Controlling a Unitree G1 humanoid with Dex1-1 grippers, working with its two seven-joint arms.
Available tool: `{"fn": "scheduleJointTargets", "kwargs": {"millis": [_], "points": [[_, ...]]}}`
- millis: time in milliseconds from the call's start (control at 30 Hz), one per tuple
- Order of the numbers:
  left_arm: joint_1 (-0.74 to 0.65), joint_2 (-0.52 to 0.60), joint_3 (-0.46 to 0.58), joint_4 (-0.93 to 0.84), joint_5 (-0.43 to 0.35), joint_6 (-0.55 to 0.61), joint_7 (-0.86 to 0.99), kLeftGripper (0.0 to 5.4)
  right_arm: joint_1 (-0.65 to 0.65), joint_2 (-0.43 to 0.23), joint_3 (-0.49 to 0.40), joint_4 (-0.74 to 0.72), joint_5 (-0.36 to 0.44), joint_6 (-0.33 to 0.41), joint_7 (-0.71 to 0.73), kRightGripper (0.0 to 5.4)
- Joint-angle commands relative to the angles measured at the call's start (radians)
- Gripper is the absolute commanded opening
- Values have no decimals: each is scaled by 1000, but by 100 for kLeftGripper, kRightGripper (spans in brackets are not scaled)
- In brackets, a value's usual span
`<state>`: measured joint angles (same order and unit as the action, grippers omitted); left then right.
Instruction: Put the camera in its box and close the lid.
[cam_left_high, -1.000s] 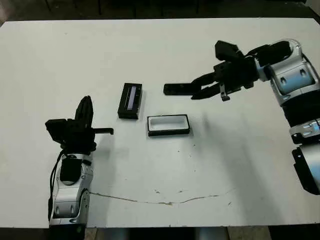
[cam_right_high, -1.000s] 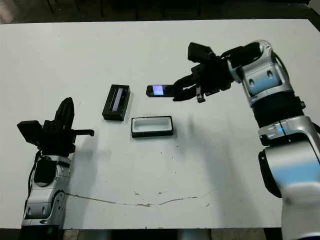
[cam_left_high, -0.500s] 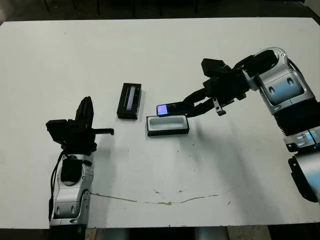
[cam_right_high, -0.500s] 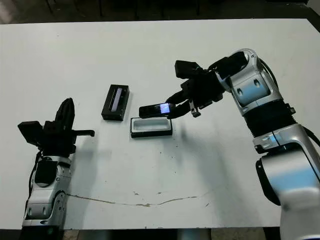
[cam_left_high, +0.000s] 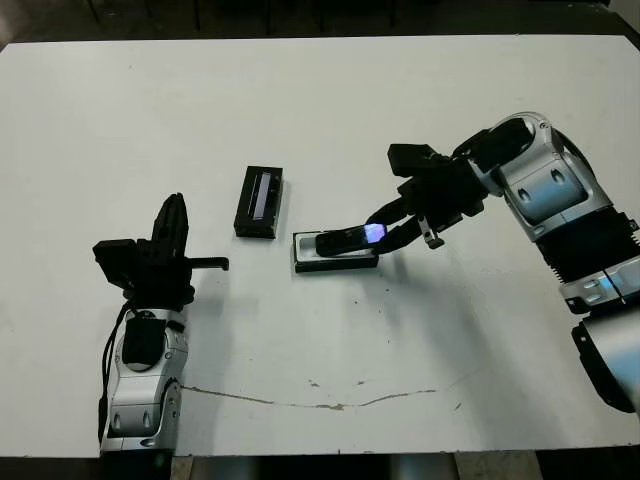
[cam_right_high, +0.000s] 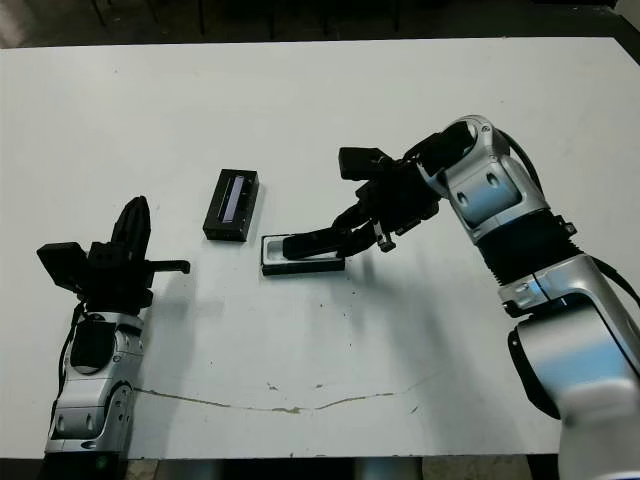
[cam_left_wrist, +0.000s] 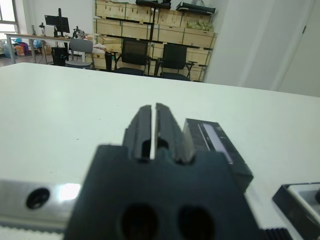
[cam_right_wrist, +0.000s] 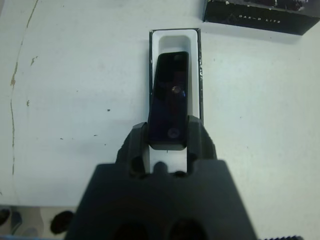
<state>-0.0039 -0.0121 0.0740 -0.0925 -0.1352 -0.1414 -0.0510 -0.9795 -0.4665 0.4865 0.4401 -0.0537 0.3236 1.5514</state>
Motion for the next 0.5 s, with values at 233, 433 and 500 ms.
{"fn": "scheduleJointTargets", "kwargs": {"millis": [233, 433, 500], "points": [[28, -3, -2, 2, 5, 9, 5, 0, 24, 5, 27, 15, -19, -11, -13, 53], [32, -2, -4, 13, 13, -5, 3, 0, 22, 17, 44, 1, -41, -32, -31, 53], [33, -4, -5, 15, 11, -9, 1, 0, 15, 28, 53, -3, -47, -32, -34, 53]]}}
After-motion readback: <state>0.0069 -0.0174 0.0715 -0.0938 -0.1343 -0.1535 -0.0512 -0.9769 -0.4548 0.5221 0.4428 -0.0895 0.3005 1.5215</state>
